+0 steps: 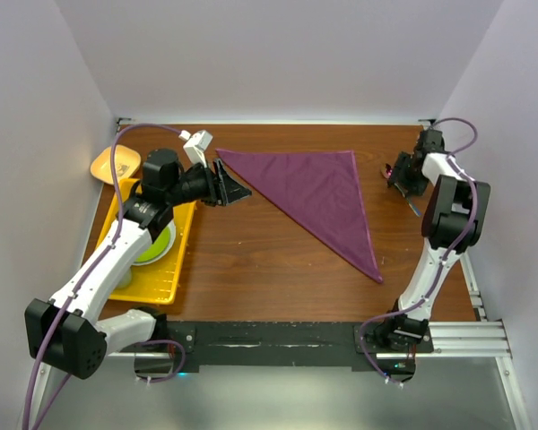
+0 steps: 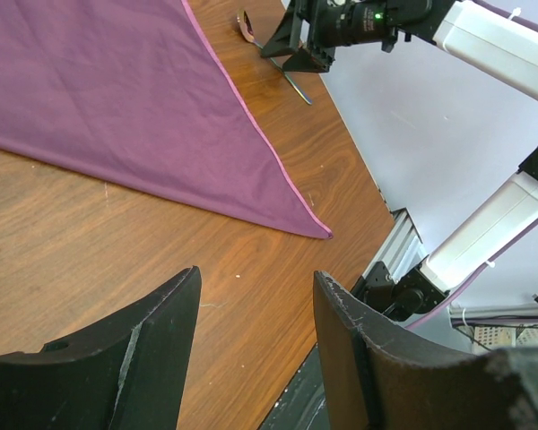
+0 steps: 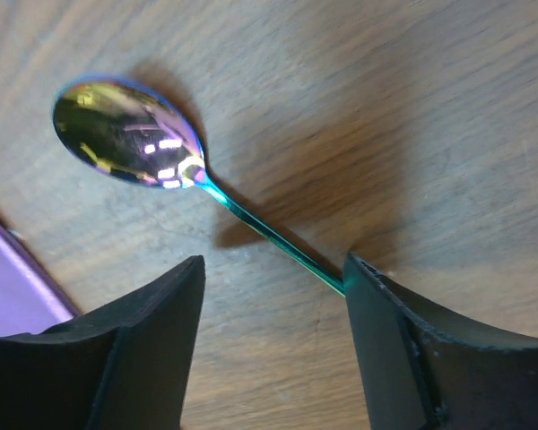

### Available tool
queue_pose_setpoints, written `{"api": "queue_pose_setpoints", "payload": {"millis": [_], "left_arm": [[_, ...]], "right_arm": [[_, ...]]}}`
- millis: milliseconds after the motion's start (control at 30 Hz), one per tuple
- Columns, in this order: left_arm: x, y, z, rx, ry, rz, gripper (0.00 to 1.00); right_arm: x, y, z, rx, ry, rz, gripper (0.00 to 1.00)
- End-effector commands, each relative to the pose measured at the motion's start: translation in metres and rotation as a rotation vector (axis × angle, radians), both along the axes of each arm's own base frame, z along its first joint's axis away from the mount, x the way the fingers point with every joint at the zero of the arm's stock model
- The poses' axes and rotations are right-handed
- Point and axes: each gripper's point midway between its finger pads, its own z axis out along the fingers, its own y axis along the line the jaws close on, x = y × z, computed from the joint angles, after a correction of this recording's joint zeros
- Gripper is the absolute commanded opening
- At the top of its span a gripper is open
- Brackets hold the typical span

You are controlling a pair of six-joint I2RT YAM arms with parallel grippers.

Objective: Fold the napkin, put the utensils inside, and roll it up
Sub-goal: Grab a utensil with the right arm

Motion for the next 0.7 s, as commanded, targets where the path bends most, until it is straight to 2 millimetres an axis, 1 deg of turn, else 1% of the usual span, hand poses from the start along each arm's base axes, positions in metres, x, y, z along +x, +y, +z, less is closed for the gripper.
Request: {"api": "queue_pose_setpoints", "payload": {"millis": [0,33,67,100,133,200,233,267,300,333,367,400,433,467,533,567,600,633,667], "left_arm": [[-0.002,-0.005,0.035,-0.045,-0.092,-0.027,0.58],[-0.001,-0.004,0.034,-0.043,-0.09,-0.025,0.58],[-0.001,-0.004,0.035,-0.044,-0.091,-0.023,0.58],[-0.001,-0.004,0.035,-0.043,-0.093,-0.023,0.58],[-0.002,-0.004,0.035,-0.042,-0.091,-0.023,0.58],[-0.002,-0.003,0.033,-0.039,-0.084,-0.02,0.58],[-0.002,-0.003,0.032,-0.038,-0.079,-0.02,0.58],[-0.002,-0.003,0.032,-0.035,-0.081,-0.016,0.58],[-0.003,-0.002,0.032,-0.034,-0.081,-0.015,0.58],[-0.003,-0.002,0.033,-0.033,-0.083,-0.012,0.58],[-0.003,-0.001,0.033,-0.03,-0.084,-0.01,0.58],[-0.004,-0.001,0.034,-0.03,-0.085,-0.009,0.58],[-0.004,0.0,0.036,-0.031,-0.09,-0.007,0.58],[-0.003,0.0,0.036,-0.028,-0.09,-0.005,0.58],[-0.004,0.0,0.036,-0.025,-0.088,-0.002,0.58],[-0.004,0.001,0.036,-0.023,-0.088,0.003,0.58],[-0.004,0.002,0.035,-0.022,-0.084,0.007,0.58],[-0.003,0.002,0.034,-0.023,-0.079,0.012,0.58],[-0.003,0.003,0.034,-0.023,-0.077,0.017,0.59]], "right_arm": [[-0.013,0.005,-0.012,-0.196,0.133,0.153,0.64],[-0.011,-0.001,-0.012,-0.271,0.16,0.179,0.62],[-0.01,0.008,-0.016,-0.291,0.177,0.216,0.59],[-0.01,0.01,-0.025,-0.297,0.204,0.234,0.56],[-0.01,0.011,-0.029,-0.297,0.214,0.251,0.44],[-0.007,0.018,-0.037,-0.254,0.229,0.28,0.3],[-0.007,0.019,-0.04,-0.251,0.239,0.288,0.17],[-0.008,0.02,-0.043,-0.244,0.251,0.297,0.12],[-0.003,0.021,-0.048,-0.231,0.252,0.308,0.02],[-0.002,0.021,-0.05,-0.228,0.262,0.342,0.0],[-0.009,0.021,-0.052,-0.221,0.307,0.359,0.0],[0.0,0.019,-0.047,-0.236,0.301,0.368,0.0],[-0.001,0.015,-0.05,-0.25,0.319,0.364,0.0],[0.0,0.012,-0.046,-0.266,0.325,0.356,0.0],[0.014,-0.003,-0.021,-0.352,0.287,0.309,0.0],[0.022,-0.003,-0.005,-0.372,0.259,0.298,0.0],[0.026,-0.002,0.006,-0.389,0.237,0.291,0.0],[0.035,0.011,0.031,-0.415,0.173,0.306,0.0],[0.038,0.02,0.04,-0.433,0.149,0.338,0.0]]}}
